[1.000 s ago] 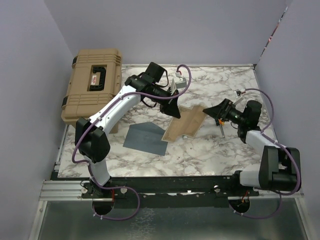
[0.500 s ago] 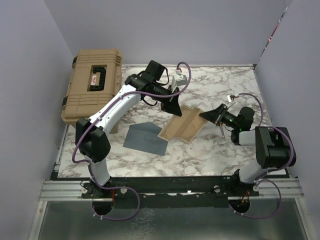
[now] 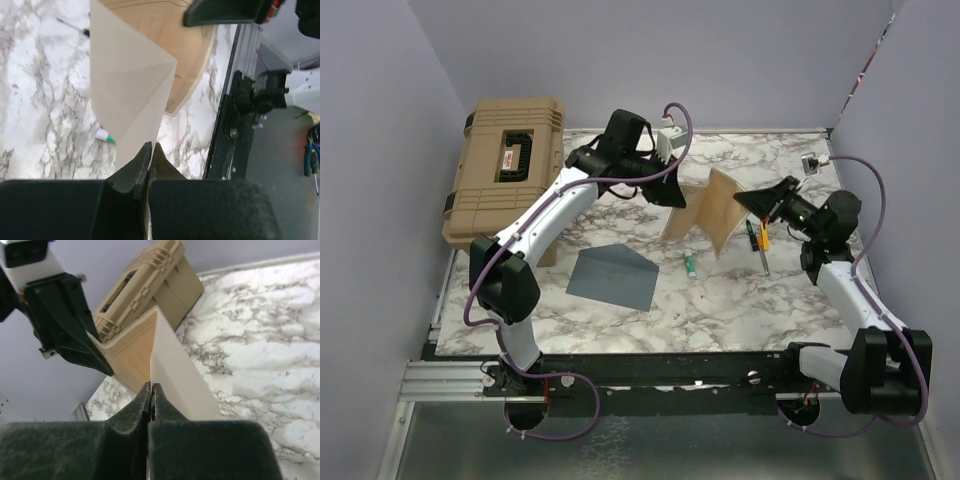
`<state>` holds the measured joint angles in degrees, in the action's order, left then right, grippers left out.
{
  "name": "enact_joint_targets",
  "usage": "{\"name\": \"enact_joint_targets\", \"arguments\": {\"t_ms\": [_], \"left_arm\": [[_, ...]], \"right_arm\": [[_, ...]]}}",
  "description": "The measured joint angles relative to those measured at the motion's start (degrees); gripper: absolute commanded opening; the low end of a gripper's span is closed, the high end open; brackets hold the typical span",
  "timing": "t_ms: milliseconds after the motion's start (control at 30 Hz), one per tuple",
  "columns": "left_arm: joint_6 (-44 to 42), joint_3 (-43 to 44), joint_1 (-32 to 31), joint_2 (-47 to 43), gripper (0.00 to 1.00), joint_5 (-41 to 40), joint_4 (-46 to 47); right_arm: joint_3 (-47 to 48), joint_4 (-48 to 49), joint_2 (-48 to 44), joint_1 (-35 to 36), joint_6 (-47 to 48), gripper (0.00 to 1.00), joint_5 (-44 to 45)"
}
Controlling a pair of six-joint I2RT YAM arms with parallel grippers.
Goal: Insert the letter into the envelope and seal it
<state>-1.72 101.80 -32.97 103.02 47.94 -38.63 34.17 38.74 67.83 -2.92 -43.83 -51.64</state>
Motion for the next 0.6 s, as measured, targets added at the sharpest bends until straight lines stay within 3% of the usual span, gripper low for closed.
{"name": "enact_joint_targets", "arguments": {"t_ms": [333, 400, 600], "left_arm": [[14.6, -2.6, 0.3, -2.7, 0.0, -3.4, 17.4], [16.6, -3.2, 0.3, -2.7, 0.07, -2.5, 20.5], [19.8, -4.7, 0.1, -2.7, 0.42, 0.6, 24.3]], "right_arm": [[8.9, -16.7, -4.3, 1.6, 1.9, 0.01, 3.0], [9.7, -18.0, -4.5, 2.0, 1.6, 0.01, 3.7], [12.6, -18.3, -4.5, 3.5, -1.1, 0.01, 5.9]]}}
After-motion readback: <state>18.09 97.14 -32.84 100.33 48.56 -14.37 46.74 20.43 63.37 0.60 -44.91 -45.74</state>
